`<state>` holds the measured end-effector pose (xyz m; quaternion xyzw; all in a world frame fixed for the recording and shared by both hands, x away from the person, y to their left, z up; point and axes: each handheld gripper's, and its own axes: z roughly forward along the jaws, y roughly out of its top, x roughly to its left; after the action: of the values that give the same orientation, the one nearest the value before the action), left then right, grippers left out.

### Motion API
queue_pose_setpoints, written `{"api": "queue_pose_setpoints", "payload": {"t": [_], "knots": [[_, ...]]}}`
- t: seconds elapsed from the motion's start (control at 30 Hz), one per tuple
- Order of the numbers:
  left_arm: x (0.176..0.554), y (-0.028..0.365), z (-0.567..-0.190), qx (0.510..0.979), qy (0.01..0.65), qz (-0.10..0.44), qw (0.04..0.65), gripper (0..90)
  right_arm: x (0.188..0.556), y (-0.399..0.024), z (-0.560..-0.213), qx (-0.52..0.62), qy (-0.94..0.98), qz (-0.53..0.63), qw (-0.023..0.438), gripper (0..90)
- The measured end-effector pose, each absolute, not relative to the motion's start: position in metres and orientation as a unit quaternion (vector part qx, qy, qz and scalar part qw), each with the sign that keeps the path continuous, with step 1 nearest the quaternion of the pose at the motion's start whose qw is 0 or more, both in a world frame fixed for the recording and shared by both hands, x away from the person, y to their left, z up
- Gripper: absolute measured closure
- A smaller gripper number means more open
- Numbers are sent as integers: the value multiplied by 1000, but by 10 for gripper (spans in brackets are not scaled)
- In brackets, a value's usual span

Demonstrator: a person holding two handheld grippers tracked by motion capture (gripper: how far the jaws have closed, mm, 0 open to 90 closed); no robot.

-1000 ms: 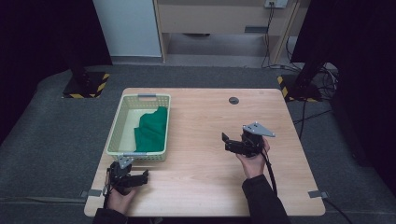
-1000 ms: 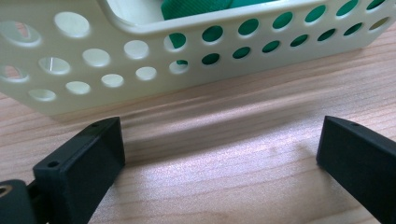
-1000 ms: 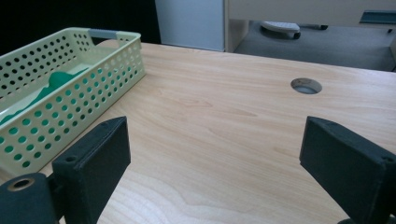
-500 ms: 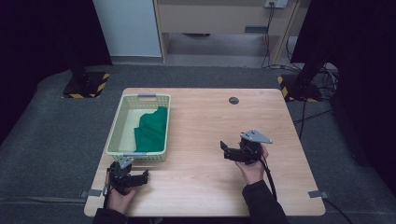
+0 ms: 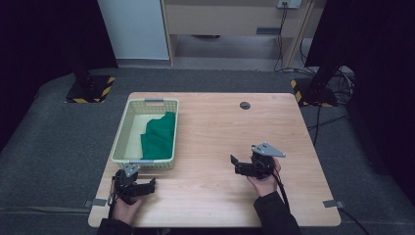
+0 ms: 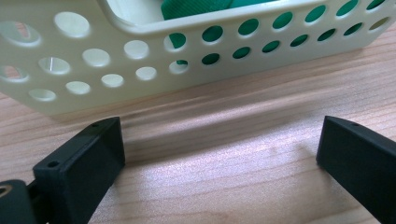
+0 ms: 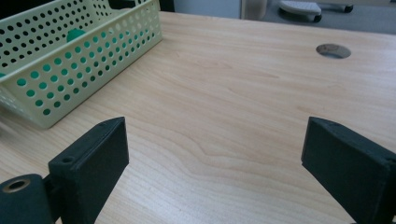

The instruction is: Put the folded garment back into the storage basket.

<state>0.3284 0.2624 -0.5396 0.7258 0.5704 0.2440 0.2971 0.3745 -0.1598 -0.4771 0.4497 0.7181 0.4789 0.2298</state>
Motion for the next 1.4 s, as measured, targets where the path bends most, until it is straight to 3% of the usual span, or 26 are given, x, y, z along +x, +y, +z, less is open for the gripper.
{"api": "queue_pose_setpoints", "payload": {"t": [0.37, 1.4], "knots": [[328, 262, -540, 726, 570, 244, 297, 0, 376, -155, -497, 450, 744, 441, 222, 64], [328, 263, -540, 726, 570, 243, 298, 0, 379, -204, -521, 504, 729, 412, 212, 65]]}}
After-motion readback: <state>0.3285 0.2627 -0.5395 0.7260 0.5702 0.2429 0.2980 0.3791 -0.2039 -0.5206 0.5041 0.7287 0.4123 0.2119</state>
